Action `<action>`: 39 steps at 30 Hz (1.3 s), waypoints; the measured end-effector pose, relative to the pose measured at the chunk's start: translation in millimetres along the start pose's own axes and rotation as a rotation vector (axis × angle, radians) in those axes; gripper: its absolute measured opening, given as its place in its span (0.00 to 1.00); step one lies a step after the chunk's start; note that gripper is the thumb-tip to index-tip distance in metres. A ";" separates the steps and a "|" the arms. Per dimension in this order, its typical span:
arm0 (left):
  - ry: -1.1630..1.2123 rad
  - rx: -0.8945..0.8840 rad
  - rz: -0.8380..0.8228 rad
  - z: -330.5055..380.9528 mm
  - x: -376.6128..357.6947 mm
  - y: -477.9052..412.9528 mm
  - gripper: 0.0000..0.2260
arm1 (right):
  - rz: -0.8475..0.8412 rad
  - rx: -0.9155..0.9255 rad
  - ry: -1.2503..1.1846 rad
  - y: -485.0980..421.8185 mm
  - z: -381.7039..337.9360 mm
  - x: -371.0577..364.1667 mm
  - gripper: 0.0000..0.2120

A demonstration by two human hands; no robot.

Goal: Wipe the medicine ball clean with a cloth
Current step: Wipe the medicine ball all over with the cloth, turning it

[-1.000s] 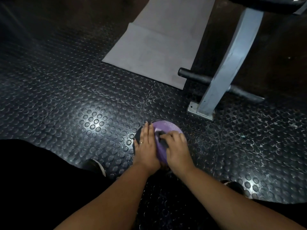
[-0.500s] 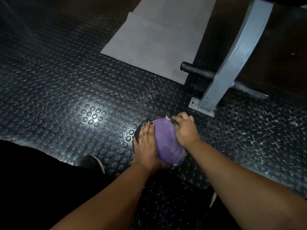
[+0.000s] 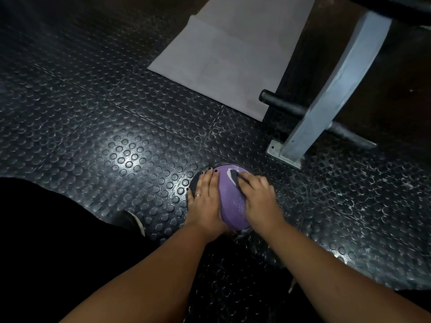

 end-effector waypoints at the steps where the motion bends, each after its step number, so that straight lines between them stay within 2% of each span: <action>1: -0.001 0.009 -0.003 0.3 0.7 -0.6 0.69 | -0.030 -0.019 0.027 -8.7 0.4 0.6 0.29; 8: 0.012 0.035 -0.002 5.9 -1.3 1.8 0.68 | -0.328 -0.130 0.010 -69.6 18.6 -7.6 0.22; 14: 0.019 0.101 -0.031 3.4 8.7 -12.4 0.69 | -0.222 -0.133 -0.015 -35.6 10.0 -0.3 0.23; 18: 0.029 0.091 -0.013 -0.9 7.3 -8.5 0.69 | -0.149 -0.018 0.053 2.6 -2.3 14.7 0.28; 23: -0.011 0.093 -0.030 1.3 8.0 -3.8 0.69 | -0.193 -0.002 0.183 -3.1 -8.9 22.8 0.30; 33: 0.008 0.138 -0.068 16.1 10.5 -7.8 0.73 | -0.406 -0.172 0.149 -77.0 -12.9 18.6 0.19; 39: 0.016 0.155 -0.068 11.4 13.6 -13.7 0.72 | -0.293 -0.135 0.134 -27.4 -21.1 30.4 0.22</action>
Point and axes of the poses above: each hand's wrist, its own y-axis away from the middle knuckle, its own x-axis out of the back of the hand, z = x × y, the point moved 1 cm from there along -y, towards the middle knuckle, and after that the axes turned 14 degrees about y, right-handed, at the moved point
